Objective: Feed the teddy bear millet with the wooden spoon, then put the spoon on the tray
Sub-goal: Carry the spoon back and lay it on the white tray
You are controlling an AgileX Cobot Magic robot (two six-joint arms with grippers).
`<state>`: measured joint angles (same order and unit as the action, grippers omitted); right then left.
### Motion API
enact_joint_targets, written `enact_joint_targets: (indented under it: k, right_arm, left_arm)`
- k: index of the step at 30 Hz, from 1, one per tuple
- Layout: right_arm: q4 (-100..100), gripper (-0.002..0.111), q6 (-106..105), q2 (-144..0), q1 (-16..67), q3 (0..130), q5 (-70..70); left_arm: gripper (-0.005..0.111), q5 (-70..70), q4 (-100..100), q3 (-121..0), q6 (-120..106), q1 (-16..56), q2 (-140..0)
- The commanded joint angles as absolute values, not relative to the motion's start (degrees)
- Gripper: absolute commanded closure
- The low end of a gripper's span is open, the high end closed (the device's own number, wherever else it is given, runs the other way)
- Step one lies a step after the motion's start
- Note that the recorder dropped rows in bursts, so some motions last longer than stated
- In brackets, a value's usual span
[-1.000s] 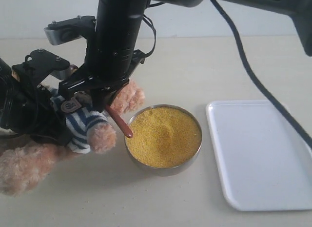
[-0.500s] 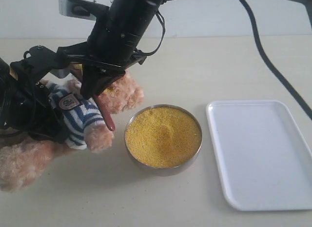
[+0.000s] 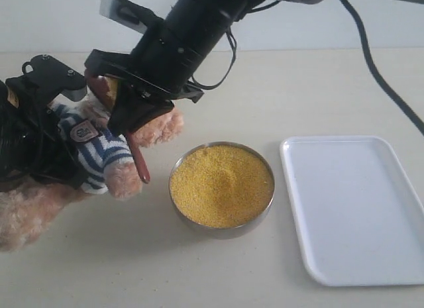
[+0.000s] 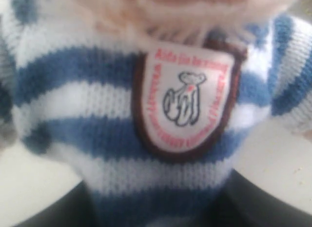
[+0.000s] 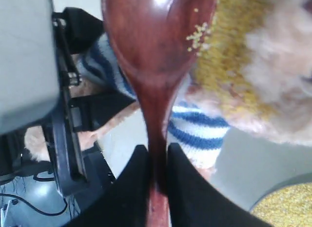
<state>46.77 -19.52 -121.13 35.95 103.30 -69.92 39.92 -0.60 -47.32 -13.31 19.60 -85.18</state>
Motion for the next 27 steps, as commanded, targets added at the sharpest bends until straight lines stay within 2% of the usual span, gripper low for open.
enact_joint_targets:
  k: [1, 10, 16, 19, 23, 27]
  right_arm:
    - [52.1, 0.109, -23.5, -118.6, 34.3, 100.0, -70.0]
    - [55.3, 0.109, -26.5, -116.1, 34.1, 99.9, -70.0]
    - [48.1, 0.109, -25.5, -113.5, 29.9, 99.9, -70.0]
    - [35.3, 0.109, -21.8, -111.3, 28.5, 99.9, -70.0]
    - [8.7, 0.109, -10.0, -106.7, 28.6, 98.8, -70.0]
    - [-3.0, 0.109, -3.1, -101.2, 27.2, 92.0, -69.3]
  left_arm:
    - [0.103, 38.3, -1.3, -47.3, -11.9, 20.0, -84.2]
    - [0.103, 37.2, -1.5, -47.3, -11.1, 20.0, -84.2]
    - [0.103, 37.7, -5.8, -47.3, -2.4, 18.9, -84.3]
    - [0.103, 38.0, -6.0, -47.3, 0.0, 17.2, -84.3]
    - [0.103, 38.1, -5.0, -47.3, 0.6, 14.9, -84.3]
    - [0.103, 37.8, -4.9, -47.3, 2.6, 13.2, -84.3]
